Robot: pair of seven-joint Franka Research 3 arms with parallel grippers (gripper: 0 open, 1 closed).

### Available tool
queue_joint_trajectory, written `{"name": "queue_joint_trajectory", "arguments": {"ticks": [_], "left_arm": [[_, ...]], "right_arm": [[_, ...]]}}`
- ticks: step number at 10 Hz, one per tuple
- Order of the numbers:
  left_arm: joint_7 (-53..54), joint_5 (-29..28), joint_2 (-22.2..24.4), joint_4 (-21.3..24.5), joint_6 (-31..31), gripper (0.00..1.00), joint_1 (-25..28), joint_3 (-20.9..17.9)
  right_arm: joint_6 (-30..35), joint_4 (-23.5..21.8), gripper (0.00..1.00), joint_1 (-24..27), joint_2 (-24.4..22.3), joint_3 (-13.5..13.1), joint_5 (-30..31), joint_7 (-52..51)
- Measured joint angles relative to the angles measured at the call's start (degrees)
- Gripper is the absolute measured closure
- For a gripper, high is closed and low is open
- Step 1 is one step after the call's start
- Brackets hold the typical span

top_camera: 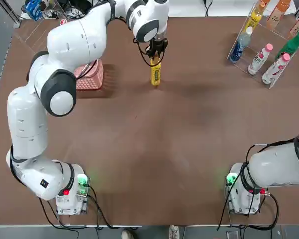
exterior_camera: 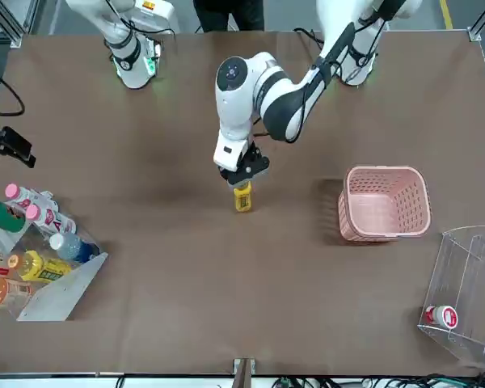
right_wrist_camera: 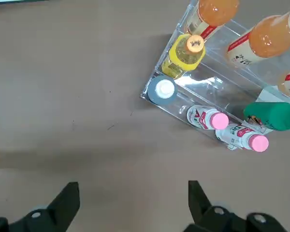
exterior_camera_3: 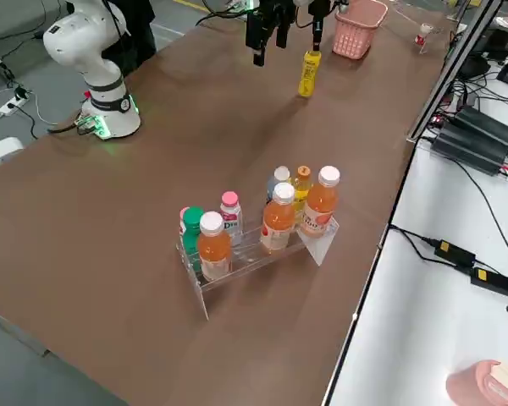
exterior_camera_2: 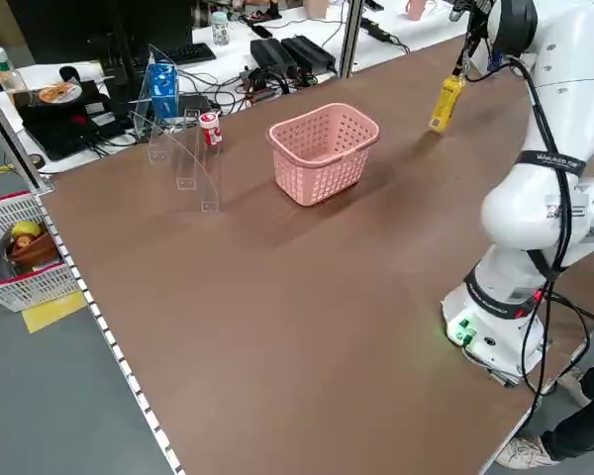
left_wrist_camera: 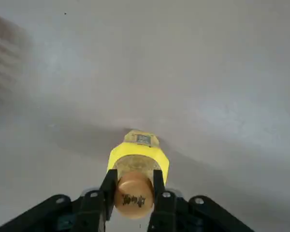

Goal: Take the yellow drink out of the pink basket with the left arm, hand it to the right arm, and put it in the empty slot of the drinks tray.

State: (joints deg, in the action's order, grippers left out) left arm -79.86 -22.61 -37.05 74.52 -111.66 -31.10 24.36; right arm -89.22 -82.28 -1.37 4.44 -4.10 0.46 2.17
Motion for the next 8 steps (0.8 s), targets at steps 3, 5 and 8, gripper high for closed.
{"name": "queue_joint_trajectory", "arguments": {"ticks": [3, 5, 8], "left_arm": [[-0.2, 0.0, 0.0, -0.4, 0.0, 0.66, 0.0, 0.0], [-0.3, -0.6, -0.4, -0.4, -0.2, 0.66, 0.0, -0.1], [-1.8, -2.5, -2.0, -0.4, -1.9, 0.66, 0.0, -0.1]], "right_arm": [[0.3, 0.0, 0.01, 0.0, 0.0, 0.0, 0.0, 0.3], [0.4, 0.0, 0.01, 0.1, 0.1, 0.0, 0.0, 0.3], [0.6, -0.4, 0.01, 0.1, 0.4, 0.0, 0.0, 0.4]]}}
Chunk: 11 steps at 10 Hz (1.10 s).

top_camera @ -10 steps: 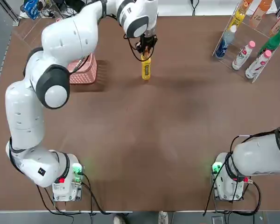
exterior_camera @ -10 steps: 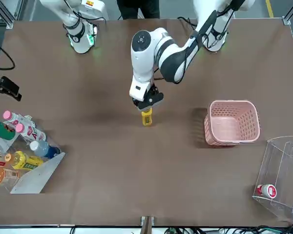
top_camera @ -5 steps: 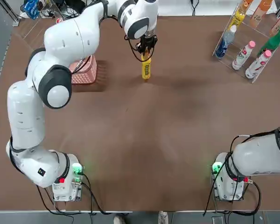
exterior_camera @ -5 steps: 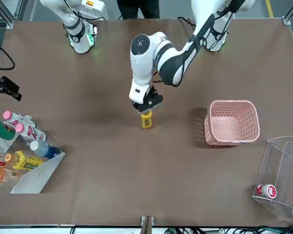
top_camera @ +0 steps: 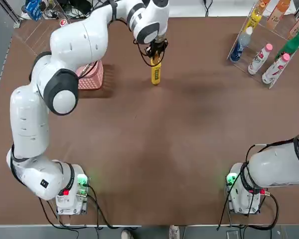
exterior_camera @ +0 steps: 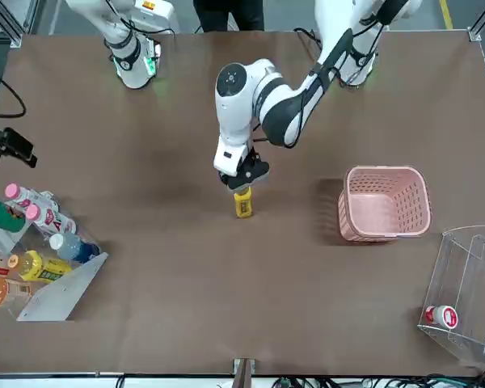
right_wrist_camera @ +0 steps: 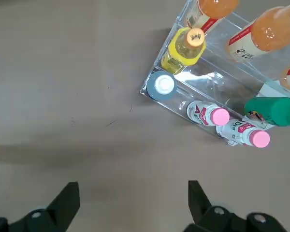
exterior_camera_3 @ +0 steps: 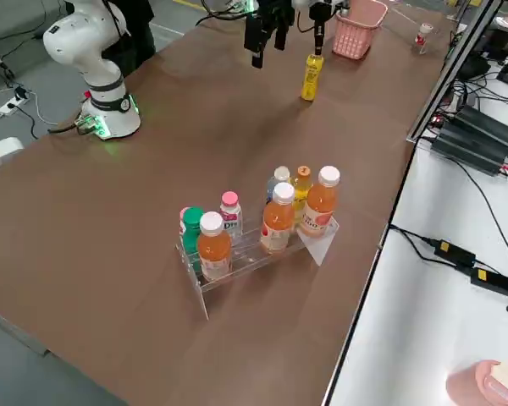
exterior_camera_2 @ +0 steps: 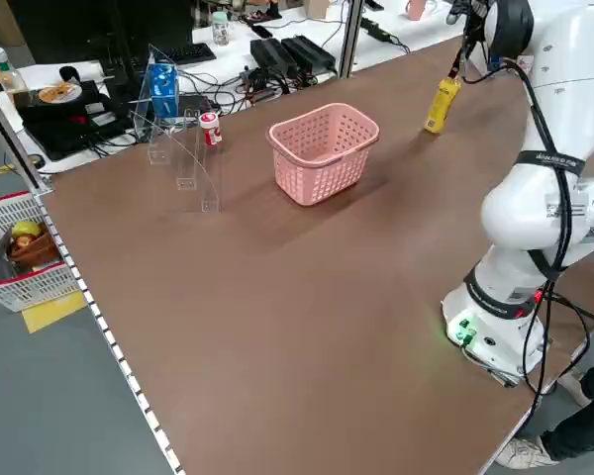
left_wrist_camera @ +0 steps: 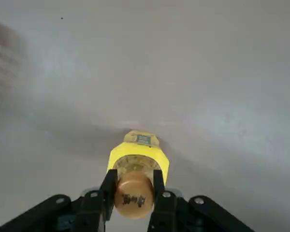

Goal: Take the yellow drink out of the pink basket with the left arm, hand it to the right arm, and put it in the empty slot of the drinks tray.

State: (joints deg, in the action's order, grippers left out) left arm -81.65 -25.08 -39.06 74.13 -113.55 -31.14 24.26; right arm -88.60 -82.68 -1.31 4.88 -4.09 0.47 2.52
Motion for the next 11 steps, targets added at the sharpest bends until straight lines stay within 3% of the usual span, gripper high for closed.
{"name": "queue_joint_trajectory", "arguments": {"ticks": [2, 4, 8, 11], "left_arm": [[-0.8, -0.5, -0.4, 0.0, -0.4, 0.64, -0.1, 0.0], [-0.9, -0.6, -0.2, -1.0, -0.4, 0.54, -0.1, 0.0], [-0.8, -0.7, 0.8, -2.2, 0.6, 0.00, 0.6, 0.0], [4.8, -0.8, 5.7, -2.7, 6.7, 0.00, 7.7, 3.2]], "right_arm": [[0.0, -0.6, 0.01, 0.0, 0.1, 0.0, 0.0, 0.0], [0.0, -0.7, 0.01, 0.0, 0.1, 0.0, 0.0, 0.3], [0.0, -0.8, 0.01, -0.6, 0.1, 0.6, 0.0, 0.4], [-0.3, -0.9, 0.01, -4.8, 0.5, 1.1, 0.0, 0.6]]}}
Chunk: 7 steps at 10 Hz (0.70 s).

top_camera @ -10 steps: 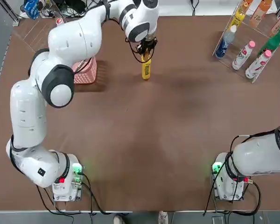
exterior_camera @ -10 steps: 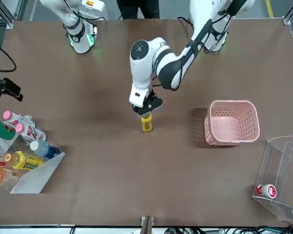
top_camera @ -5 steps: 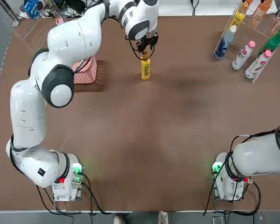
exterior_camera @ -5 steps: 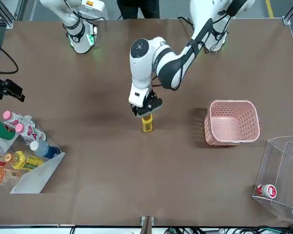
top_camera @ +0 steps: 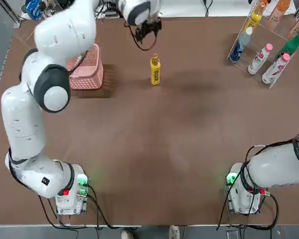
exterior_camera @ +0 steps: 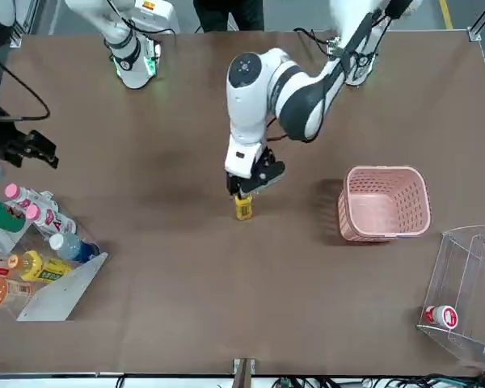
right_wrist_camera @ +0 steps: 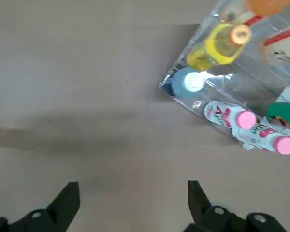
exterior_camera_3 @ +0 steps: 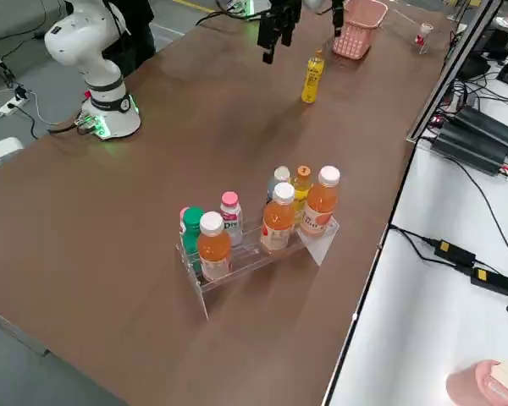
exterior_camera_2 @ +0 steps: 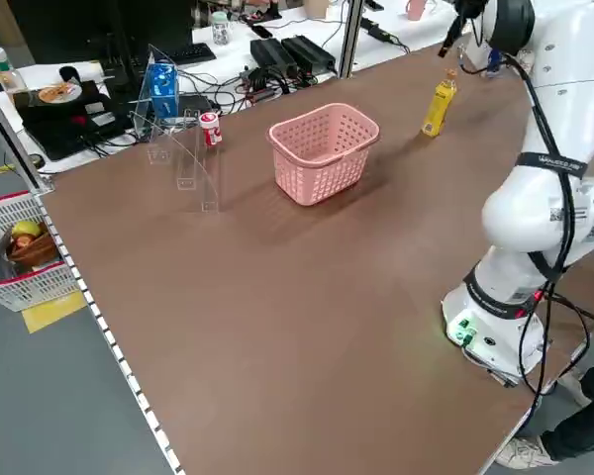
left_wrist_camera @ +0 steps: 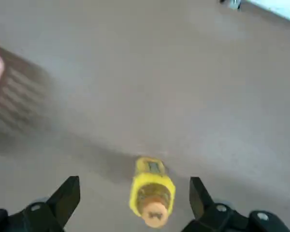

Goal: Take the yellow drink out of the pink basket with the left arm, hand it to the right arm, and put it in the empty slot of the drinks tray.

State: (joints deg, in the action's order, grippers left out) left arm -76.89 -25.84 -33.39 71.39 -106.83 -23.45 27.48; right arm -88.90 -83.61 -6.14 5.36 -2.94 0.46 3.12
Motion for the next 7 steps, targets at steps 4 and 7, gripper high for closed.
{"name": "queue_joint_trajectory", "arguments": {"ticks": [4, 7], "left_arm": [[17.2, 2.3, 9.1, -0.5, 6.6, 0.00, 13.9, 1.5], [38.0, 14.3, 15.0, -0.5, 10.5, 0.00, 22.0, -7.2]], "right_arm": [[-3.4, -0.1, 0.01, -8.6, 2.5, 0.2, -0.2, 0.2], [-7.7, -0.3, 0.02, -17.5, 5.3, 0.4, -0.2, 2.7]]}}
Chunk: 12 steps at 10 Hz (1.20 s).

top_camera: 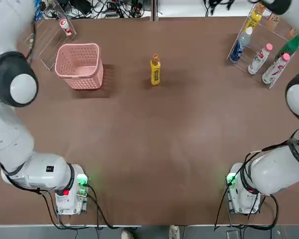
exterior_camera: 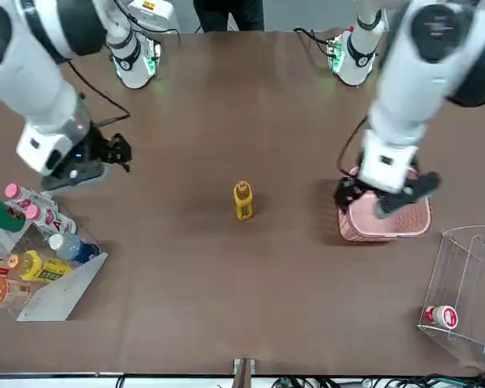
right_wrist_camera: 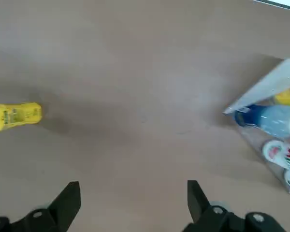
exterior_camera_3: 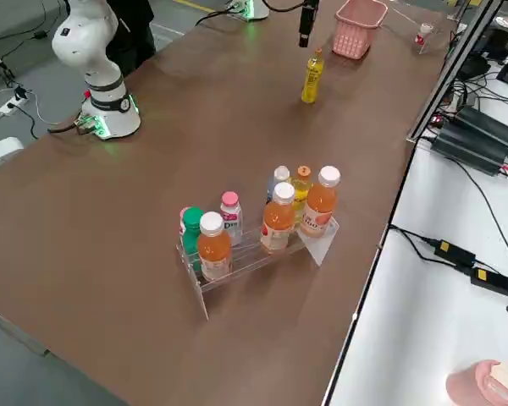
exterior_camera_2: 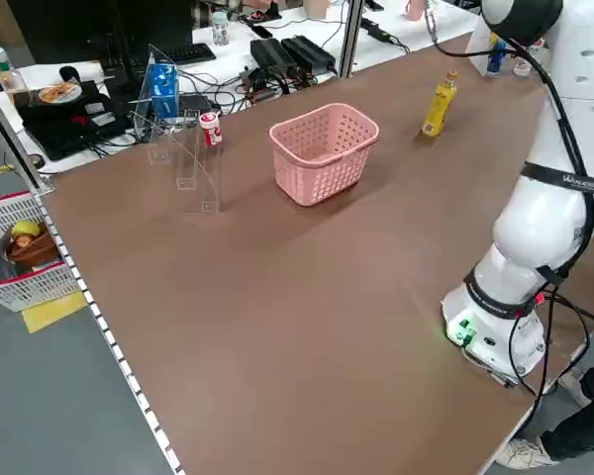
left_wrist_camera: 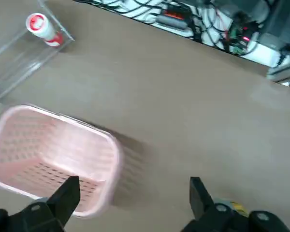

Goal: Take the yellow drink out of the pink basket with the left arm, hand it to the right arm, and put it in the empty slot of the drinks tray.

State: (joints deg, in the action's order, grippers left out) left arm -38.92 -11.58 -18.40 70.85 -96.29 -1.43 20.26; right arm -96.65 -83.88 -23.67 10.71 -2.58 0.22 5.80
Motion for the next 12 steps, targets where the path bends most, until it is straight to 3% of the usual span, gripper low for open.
{"name": "queue_joint_trajectory", "arguments": {"ticks": [4, 7, 10, 12], "left_arm": [[17.3, 7.3, 2.2, 0.1, 4.5, 0.00, 3.6, -8.9], [24.1, 8.4, 2.3, 0.1, 5.3, 0.00, 6.7, -9.9], [27.9, 8.6, 2.4, 0.2, 5.5, 0.00, 9.1, -9.8], [30.0, 8.8, 2.4, 0.2, 5.6, 0.00, 10.2, -9.4]], "right_arm": [[-9.7, 0.0, 0.01, -11.2, 7.6, 0.1, 0.0, 14.1], [-16.9, 1.1, 0.01, -16.0, 14.6, 0.1, -0.2, 22.4], [-18.5, 8.4, 0.04, -20.7, 23.2, 0.0, -0.2, 29.2], [-18.5, 10.5, 0.05, -22.5, 25.0, 0.0, -0.2, 30.8]]}}
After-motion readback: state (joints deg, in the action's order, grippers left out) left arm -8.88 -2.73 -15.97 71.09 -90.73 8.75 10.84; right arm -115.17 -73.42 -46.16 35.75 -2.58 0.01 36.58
